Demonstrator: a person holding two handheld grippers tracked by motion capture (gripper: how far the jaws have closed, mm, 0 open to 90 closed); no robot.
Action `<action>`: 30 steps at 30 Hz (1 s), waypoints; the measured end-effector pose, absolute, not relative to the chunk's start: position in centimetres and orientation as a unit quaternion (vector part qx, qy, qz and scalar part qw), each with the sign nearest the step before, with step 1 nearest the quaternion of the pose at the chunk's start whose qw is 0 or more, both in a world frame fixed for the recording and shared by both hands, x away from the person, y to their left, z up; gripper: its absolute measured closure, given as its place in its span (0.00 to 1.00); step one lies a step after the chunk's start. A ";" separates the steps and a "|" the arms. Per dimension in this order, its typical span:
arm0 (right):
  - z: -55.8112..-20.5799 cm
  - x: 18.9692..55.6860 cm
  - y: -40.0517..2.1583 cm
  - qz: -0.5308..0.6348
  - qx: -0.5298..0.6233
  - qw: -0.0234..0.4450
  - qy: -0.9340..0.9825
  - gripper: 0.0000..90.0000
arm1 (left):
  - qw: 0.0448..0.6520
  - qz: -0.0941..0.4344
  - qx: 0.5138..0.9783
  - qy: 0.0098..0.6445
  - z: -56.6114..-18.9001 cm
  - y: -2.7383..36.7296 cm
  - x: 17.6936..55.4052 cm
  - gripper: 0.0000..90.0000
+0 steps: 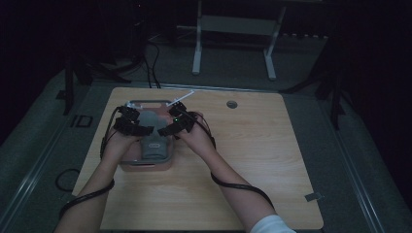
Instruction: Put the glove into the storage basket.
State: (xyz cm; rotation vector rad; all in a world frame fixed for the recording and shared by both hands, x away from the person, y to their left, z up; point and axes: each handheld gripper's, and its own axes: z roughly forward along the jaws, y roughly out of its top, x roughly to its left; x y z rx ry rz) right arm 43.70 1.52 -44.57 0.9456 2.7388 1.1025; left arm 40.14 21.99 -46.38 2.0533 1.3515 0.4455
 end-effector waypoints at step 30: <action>-45.0 38.7 -13.3 0.383 0.289 0.098 0.872 0.18 | 0.422 0.175 0.801 0.388 -46.1 12.0 34.5 0.14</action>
